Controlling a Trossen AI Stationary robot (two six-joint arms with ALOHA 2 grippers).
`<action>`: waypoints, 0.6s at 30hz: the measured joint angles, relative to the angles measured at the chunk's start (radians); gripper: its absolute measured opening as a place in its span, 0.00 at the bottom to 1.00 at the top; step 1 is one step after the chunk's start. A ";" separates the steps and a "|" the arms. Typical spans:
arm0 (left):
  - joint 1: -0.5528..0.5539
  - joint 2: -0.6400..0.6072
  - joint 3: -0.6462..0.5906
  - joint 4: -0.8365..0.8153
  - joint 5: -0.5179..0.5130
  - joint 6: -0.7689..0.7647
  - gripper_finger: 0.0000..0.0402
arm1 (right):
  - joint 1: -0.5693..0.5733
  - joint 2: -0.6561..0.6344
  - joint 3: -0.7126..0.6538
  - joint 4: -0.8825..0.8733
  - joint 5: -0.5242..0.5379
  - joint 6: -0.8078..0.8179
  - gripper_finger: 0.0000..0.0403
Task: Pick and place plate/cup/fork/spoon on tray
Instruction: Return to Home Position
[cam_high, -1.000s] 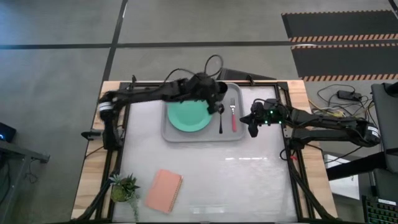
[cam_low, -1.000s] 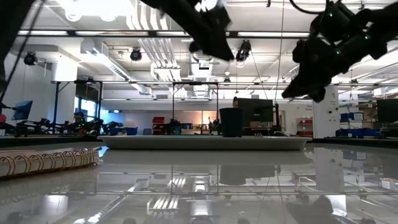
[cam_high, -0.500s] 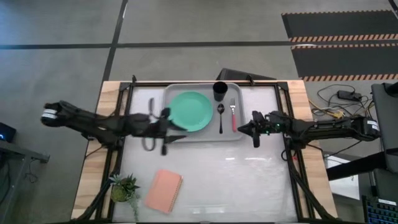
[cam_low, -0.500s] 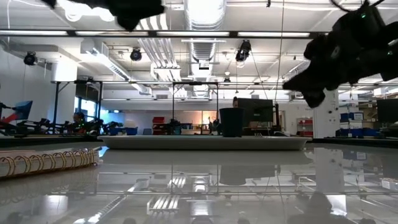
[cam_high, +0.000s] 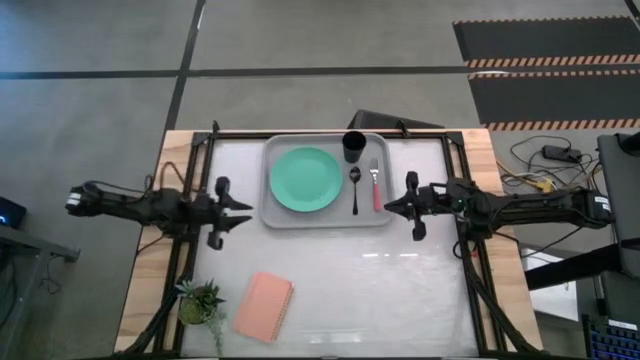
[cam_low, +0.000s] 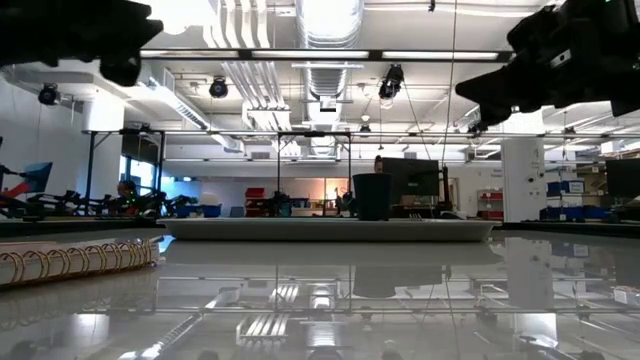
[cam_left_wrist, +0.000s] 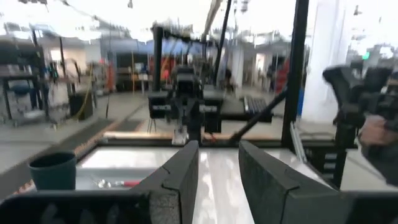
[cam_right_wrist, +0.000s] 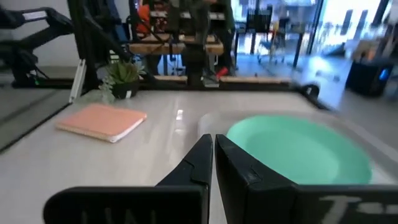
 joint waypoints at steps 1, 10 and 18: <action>0.000 -0.043 -0.021 -0.014 0.000 0.007 0.24 | 0.000 -0.016 -0.003 -0.006 -0.003 -0.027 0.02; 0.000 -0.270 -0.103 -0.173 -0.007 0.010 0.24 | 0.000 -0.179 -0.020 -0.133 -0.017 -0.110 0.02; 0.002 -0.236 -0.134 -0.178 -0.008 0.017 0.24 | 0.000 -0.353 -0.020 -0.310 -0.019 -0.114 0.02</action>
